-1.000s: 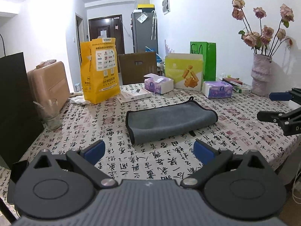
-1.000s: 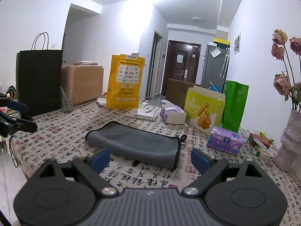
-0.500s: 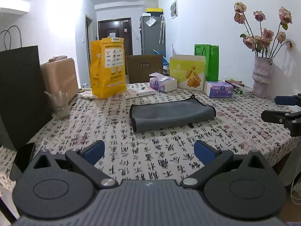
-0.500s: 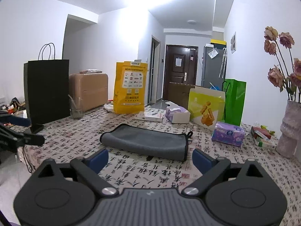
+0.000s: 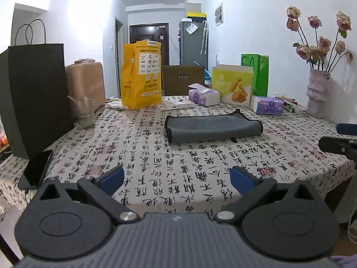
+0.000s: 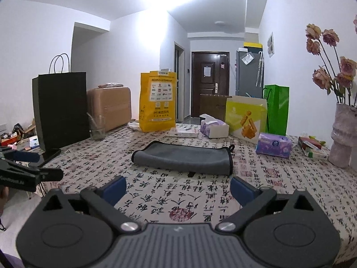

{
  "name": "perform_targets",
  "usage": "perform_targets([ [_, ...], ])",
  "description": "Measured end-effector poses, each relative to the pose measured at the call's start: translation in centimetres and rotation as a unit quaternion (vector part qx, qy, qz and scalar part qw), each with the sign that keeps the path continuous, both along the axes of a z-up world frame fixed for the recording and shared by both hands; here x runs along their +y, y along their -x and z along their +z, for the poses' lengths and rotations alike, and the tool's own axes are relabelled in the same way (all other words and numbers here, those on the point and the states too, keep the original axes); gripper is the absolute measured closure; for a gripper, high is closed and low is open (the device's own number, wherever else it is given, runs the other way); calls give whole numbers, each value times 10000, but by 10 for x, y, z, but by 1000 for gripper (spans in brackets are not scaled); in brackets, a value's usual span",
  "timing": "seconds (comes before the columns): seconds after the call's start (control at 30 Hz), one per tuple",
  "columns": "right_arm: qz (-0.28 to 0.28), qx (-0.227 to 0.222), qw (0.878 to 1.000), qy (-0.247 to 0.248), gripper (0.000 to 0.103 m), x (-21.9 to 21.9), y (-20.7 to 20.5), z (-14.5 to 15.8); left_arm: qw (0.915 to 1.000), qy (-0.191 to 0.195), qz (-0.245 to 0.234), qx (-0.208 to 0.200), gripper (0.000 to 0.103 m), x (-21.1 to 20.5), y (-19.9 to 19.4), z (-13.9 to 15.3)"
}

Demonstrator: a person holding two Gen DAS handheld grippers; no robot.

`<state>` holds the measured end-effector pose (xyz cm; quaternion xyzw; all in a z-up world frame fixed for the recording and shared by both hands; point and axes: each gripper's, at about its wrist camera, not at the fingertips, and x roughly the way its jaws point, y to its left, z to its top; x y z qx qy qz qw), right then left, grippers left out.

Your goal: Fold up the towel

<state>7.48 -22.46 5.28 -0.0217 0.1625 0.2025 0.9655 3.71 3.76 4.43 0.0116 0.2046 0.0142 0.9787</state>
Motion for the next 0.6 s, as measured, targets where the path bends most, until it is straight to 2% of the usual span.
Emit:
perform_targets([
  [0.23,-63,-57,9998,-155,3,8,23,-7,9999,-91,-98,0,0,-4,15,-12],
  [0.6,-167,252,9991,-282,3,8,53,-28,9998,28,-196,-17,0,-18,35,-15],
])
